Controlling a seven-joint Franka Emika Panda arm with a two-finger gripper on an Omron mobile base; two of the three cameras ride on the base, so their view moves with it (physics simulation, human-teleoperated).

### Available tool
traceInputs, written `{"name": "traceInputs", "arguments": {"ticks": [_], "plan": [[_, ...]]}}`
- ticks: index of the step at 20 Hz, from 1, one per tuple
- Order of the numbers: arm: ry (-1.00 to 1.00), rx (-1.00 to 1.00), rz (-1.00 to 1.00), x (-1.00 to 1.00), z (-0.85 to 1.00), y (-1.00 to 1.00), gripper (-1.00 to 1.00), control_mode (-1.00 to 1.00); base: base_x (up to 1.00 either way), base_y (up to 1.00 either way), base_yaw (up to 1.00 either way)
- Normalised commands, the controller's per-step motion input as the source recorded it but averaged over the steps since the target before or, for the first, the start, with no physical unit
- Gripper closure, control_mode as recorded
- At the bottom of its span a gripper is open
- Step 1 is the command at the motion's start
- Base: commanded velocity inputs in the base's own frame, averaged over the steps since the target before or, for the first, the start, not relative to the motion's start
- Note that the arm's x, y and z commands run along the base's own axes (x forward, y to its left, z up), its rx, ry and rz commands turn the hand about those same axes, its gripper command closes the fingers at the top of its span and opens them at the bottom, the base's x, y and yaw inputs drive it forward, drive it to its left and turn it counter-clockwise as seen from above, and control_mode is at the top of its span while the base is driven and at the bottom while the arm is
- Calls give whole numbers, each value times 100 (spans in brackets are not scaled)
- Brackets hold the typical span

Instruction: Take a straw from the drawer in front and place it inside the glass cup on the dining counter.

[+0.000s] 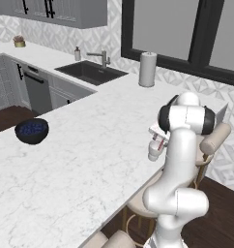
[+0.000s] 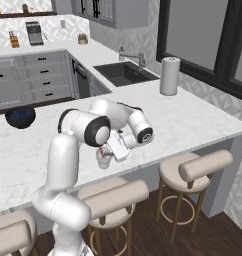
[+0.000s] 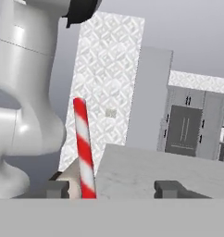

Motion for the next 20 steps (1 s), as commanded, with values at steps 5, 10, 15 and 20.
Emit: {"name": "traceInputs", "arguments": {"ticks": [5,10,15,20], "plan": [[-20,0,0,20,0,-2,-100,-100,0,0,0],[-21,0,0,26,1,-3,-100,-100,0,0,0],[-55,-3,0,-18,74,-15,-100,-100,0,0,0],[-97,-45,0,-82,27,14,-100,-100,0,0,0]]}}
